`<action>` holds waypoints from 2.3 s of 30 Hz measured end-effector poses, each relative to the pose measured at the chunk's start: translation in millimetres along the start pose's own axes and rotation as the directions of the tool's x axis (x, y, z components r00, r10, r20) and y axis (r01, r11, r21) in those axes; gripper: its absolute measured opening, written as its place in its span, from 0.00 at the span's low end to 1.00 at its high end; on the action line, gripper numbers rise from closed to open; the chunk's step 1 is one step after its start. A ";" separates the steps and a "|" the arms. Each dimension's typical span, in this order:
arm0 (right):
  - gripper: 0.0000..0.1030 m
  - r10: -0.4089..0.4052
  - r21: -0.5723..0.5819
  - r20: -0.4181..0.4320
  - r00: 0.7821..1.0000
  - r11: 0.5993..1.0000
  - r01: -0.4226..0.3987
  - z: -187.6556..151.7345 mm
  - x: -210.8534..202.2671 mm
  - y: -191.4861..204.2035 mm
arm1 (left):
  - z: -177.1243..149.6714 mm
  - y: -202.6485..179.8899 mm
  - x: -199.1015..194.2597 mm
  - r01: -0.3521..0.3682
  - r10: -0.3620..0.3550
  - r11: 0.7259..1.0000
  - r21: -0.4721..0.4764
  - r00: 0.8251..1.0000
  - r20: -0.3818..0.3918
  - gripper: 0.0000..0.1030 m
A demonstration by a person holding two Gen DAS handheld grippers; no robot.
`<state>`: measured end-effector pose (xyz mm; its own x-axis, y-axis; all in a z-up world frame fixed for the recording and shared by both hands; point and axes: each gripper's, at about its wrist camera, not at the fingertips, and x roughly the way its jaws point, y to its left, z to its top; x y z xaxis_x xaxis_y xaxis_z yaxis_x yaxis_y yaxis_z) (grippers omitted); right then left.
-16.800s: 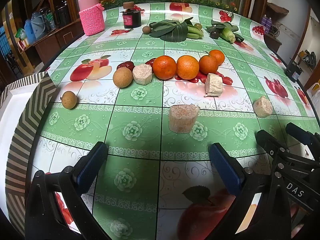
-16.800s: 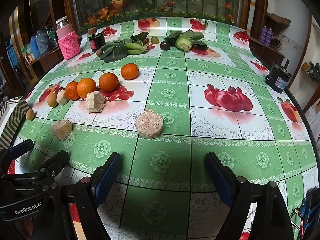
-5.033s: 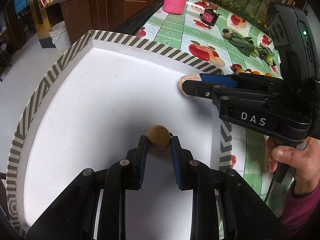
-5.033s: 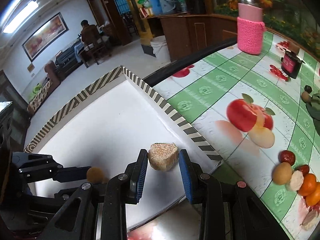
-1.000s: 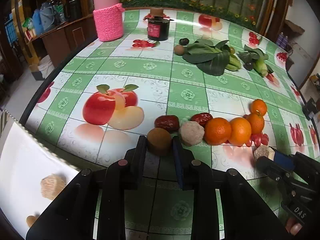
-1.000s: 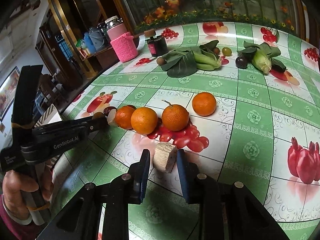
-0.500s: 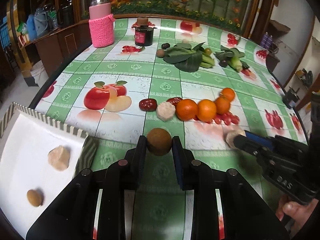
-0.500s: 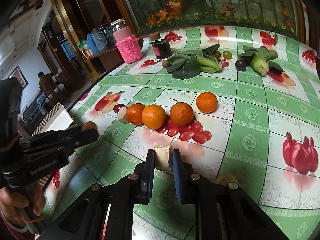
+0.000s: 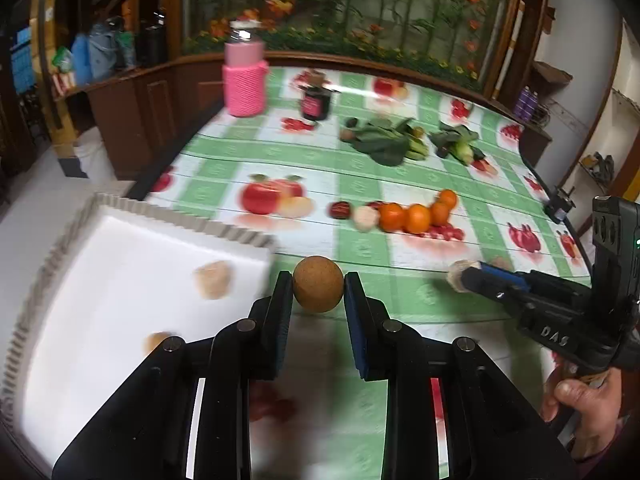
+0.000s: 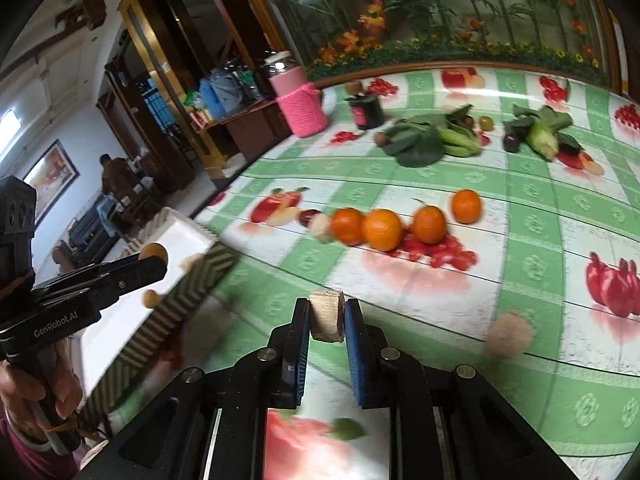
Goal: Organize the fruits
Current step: 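Carry both items over the tray and open both tools to drop them, then move left tool toward a pale round cake while right tool approaches an orange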
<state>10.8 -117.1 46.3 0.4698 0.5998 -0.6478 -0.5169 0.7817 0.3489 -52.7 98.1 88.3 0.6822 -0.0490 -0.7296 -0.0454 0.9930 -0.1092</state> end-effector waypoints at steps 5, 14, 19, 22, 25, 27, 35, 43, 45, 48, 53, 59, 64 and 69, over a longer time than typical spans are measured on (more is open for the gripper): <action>0.16 0.055 -0.043 0.003 0.998 0.998 -0.055 6.0 4.0 32.3 | -7.4 40.5 -25.9 -0.074 0.075 0.997 -0.030 0.997 0.024 0.24; 0.16 0.157 -0.113 -0.043 0.987 0.980 -0.161 18.7 33.4 92.6 | -27.3 100.1 -47.6 -0.121 0.124 0.986 -0.118 0.992 0.016 0.25; 0.16 0.192 -0.157 -0.092 0.977 0.966 -0.205 21.1 58.3 127.0 | -41.7 113.4 -42.5 -0.080 0.077 0.985 -0.154 0.997 -0.025 0.25; 0.16 0.205 -0.192 -0.125 0.971 0.955 -0.226 20.8 71.6 144.6 | -49.7 118.8 -43.5 -0.059 0.053 0.983 -0.176 0.998 -0.035 0.25; 0.16 0.211 -0.222 -0.159 0.965 0.944 -0.243 18.6 86.0 159.1 | -56.4 119.7 -45.8 -0.059 0.053 0.982 -0.181 0.998 -0.036 0.25; 0.16 0.210 -0.235 -0.184 0.960 0.939 -0.250 16.2 97.9 167.0 | -63.2 119.7 -44.0 -0.059 0.051 0.981 -0.182 0.997 -0.051 0.25; 0.16 0.186 -0.250 -0.238 0.953 0.937 -0.245 12.9 125.5 175.2 | -78.1 118.1 -33.9 -0.120 0.108 0.979 -0.165 0.991 -0.079 0.25; 0.16 0.210 -0.170 -0.254 0.944 0.951 -0.257 16.2 141.6 158.5 | -78.5 112.4 -35.4 -0.128 0.121 0.978 -0.165 0.991 -0.050 0.25; 0.17 0.223 -0.142 -0.248 0.943 0.954 -0.263 18.4 141.5 153.3 | -76.2 107.9 -28.3 -0.135 0.129 0.978 -0.162 0.991 -0.047 0.25; 0.26 0.256 -0.106 -0.210 0.943 0.953 -0.283 23.8 133.0 143.7 | -70.9 102.0 -23.0 -0.131 0.128 0.978 -0.162 0.991 -0.027 0.25; 0.33 0.274 -0.056 -0.172 0.946 0.956 -0.287 27.3 113.8 128.7 | -62.3 92.2 -14.1 -0.064 0.061 0.982 -0.175 0.998 -0.027 0.25; 0.33 0.305 -0.011 -0.085 0.948 0.951 -0.307 25.7 72.0 105.6 | -62.4 93.6 -21.5 -0.079 0.074 0.978 -0.195 0.997 -0.031 0.56; 0.33 0.247 0.006 -0.026 0.969 0.969 -0.247 18.8 36.5 80.5 | -61.2 86.5 -35.0 -0.105 0.105 0.979 -0.174 0.994 -0.006 0.56; 0.33 0.125 0.033 0.006 0.992 0.992 -0.125 7.7 7.5 44.1 | -57.7 61.9 -45.1 -0.099 0.103 0.988 -0.122 0.994 0.027 0.56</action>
<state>-3.0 -76.8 62.0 0.4056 0.6936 -0.5953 -0.5473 0.7060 0.4495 -128.4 155.6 75.5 0.6935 0.0568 -0.7182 -0.2017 0.9723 -0.1179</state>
